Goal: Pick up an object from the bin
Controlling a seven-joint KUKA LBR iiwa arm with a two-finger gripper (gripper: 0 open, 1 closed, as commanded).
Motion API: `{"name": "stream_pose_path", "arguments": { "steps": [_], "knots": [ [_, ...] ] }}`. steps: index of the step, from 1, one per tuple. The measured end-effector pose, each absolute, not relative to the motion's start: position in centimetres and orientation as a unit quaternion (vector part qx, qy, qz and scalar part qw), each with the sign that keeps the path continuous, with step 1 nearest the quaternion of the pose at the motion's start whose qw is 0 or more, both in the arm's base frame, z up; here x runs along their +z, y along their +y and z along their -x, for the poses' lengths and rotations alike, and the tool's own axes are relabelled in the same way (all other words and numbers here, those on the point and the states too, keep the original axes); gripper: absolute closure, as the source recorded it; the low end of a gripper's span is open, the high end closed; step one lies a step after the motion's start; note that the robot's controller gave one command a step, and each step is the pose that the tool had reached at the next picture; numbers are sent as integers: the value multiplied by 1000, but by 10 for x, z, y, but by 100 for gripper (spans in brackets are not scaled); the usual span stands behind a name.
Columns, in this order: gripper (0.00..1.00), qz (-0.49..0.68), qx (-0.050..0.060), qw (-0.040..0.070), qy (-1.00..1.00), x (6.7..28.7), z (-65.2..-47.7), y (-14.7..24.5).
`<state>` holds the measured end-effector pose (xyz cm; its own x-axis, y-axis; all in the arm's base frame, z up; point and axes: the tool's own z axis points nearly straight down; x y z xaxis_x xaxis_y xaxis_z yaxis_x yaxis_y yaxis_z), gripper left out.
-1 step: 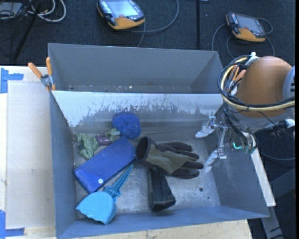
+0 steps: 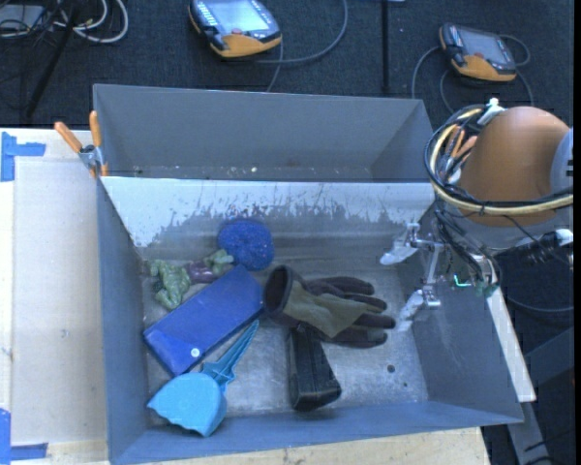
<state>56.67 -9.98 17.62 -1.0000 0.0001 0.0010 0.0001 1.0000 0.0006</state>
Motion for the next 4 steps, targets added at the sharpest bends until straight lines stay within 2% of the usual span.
{"name": "stream_pose_path", "arguments": {
  "steps": [1,2,3,4],
  "knots": [
    [0,24,0,-4,-1000,134,-573,-89],
    [100,-15,1,-17,-1000,81,-580,-86],
    [100,-16,1,-17,-1000,81,-580,-86],
    [100,-17,0,-2,-1000,219,-581,-89]
  ]
}}
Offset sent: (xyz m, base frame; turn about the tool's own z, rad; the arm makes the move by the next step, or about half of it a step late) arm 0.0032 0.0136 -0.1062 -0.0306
